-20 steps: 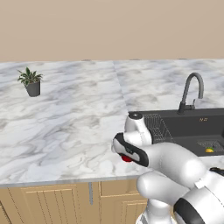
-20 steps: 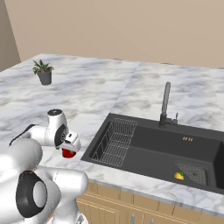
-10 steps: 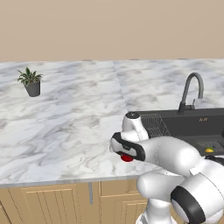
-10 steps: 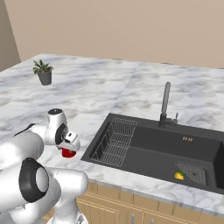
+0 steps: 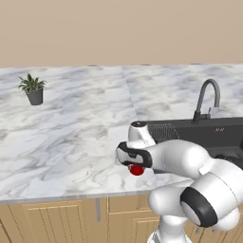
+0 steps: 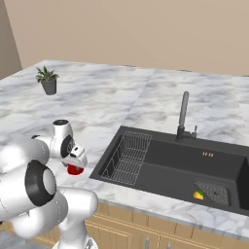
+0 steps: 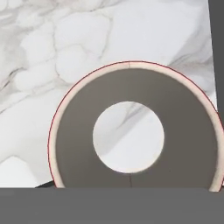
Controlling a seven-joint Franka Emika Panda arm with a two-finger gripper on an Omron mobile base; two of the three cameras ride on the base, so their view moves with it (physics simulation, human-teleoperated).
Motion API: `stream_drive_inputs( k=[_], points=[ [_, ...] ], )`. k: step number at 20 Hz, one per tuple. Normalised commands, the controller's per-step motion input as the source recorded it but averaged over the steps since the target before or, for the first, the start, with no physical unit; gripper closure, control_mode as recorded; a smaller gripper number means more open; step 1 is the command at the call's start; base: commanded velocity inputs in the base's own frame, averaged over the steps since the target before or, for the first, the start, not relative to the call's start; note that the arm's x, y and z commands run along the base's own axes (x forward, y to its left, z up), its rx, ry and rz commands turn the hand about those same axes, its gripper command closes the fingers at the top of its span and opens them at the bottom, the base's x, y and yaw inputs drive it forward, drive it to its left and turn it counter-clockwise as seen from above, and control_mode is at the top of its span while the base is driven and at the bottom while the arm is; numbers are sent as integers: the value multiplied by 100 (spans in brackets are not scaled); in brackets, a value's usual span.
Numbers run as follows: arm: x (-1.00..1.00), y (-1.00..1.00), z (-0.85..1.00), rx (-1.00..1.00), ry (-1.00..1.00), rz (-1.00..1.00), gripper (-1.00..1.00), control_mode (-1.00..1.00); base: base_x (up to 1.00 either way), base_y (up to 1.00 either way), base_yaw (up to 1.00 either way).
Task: Clear the mugs and bowl far away from the sink.
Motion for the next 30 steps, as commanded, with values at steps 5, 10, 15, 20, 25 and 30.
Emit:
stream_drive_inputs(
  k=[5,10,15,20,25,30],
  points=[
    [-35,-1,-70,4,14,0,100,-100,0,0,0],
    [-78,0,-83,13,20,0,100,-100,0,0,0],
    [-86,-6,-93,14,19,0,100,-100,0,0,0],
    [-51,-6,-35,7,0,0,100,-100,0,0,0],
    [-47,0,30,0,-28,0,100,-100,0,0,0],
    [-43,0,47,0,-30,2,100,-100,0,0,0]
  ],
)
